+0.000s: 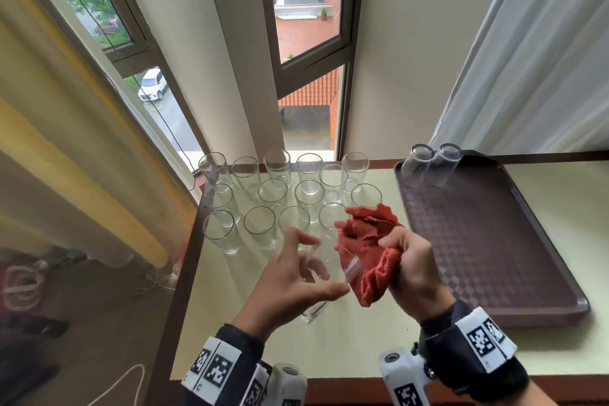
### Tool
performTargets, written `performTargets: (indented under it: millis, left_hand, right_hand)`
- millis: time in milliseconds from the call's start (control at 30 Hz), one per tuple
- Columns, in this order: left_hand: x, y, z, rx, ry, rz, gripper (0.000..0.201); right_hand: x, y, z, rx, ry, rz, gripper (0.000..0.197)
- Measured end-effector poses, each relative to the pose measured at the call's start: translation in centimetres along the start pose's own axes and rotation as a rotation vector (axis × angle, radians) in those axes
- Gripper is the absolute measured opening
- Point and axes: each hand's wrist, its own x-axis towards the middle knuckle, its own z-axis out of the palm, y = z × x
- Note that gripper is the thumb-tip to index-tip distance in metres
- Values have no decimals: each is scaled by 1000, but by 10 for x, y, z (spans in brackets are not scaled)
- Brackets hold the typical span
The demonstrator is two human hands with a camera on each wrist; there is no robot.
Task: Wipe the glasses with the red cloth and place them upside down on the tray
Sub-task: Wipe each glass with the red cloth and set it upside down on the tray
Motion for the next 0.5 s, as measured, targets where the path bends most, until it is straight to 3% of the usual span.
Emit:
performTargets:
  millis: [133, 300, 400, 500]
  left_hand:
    - [-5, 8, 2, 124, -42, 53, 62]
    - [-7, 20, -1, 264, 58, 124, 57]
    - [-5, 22, -9, 43, 27, 32, 52]
    - [-2, 19, -16, -238, -66, -97, 64]
  right_hand:
    - [-5, 5, 9, -261, -182, -35, 61]
    - [2, 6, 24, -562, -248, -47, 64]
    - [3, 9, 26, -661, -243, -115, 62]
    - [-4, 12, 27, -687, -248, -252, 56]
